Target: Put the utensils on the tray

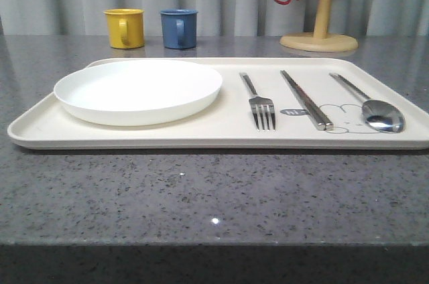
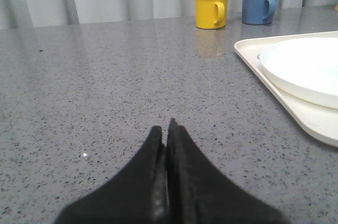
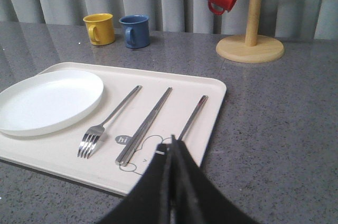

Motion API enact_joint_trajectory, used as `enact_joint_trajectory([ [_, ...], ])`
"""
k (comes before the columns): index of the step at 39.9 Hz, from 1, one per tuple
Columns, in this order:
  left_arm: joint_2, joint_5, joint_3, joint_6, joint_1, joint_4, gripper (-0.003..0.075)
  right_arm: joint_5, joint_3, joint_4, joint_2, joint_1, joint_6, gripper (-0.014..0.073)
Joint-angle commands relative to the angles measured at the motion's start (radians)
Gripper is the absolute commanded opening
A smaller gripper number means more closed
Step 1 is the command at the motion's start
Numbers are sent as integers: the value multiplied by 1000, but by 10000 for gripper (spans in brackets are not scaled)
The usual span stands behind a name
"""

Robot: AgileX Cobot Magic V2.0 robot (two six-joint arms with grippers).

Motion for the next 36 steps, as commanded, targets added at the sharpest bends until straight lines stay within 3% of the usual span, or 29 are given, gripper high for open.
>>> enact_joint_trajectory([
  [1,-24,-91,-1,-9,2,-12,-18,-83,-26,-17,10,0,-10,-70],
  [25,-24,-91,-1,-9,2,-12,-18,-124,4,-37,8,-6,-13,-70],
  [36,-24,-91,-1,-9,2,-12,-18,-350,218,96,-71,-214,-137,-70],
])
